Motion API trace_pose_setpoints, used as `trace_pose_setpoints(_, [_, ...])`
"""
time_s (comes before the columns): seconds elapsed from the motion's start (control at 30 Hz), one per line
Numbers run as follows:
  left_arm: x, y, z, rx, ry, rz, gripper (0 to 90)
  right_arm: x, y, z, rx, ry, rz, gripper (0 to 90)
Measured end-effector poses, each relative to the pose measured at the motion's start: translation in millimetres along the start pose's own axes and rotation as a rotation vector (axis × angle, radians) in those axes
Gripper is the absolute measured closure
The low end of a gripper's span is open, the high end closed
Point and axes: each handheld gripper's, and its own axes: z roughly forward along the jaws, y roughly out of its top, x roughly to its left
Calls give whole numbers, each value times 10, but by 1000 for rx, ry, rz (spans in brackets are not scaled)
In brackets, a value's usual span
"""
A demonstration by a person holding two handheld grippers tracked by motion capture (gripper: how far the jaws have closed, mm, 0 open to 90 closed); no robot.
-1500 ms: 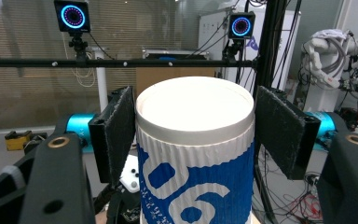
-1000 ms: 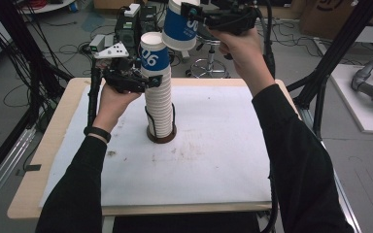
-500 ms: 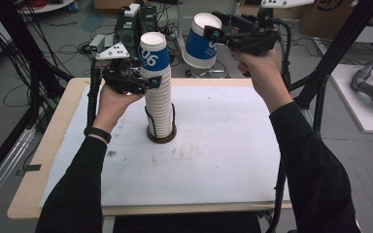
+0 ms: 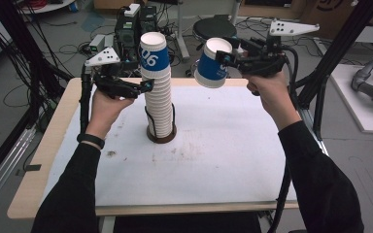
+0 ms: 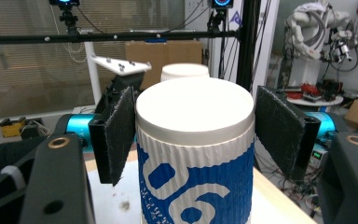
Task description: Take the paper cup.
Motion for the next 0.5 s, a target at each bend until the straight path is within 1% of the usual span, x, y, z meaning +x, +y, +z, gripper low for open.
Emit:
trace_pose_setpoints(0.07, [-23, -29, -48, -6, 9, 6, 67, -2, -66, -32, 1, -3, 2, 318])
trace_pose_setpoints(0.3, [-128, -145, -190, -7, 14, 15, 67, -6, -303, -113, 29, -9, 21, 318])
trace_pose_setpoints(0.43, [-201, -225, -254, -19, 7, 15, 67, 14, -434, -145, 36, -5, 33, 318])
trace_pose_setpoints(0.5, [-248, -257, -275, -7, 5, 18, 67, 26, -501, -162, 40, -4, 36, 318])
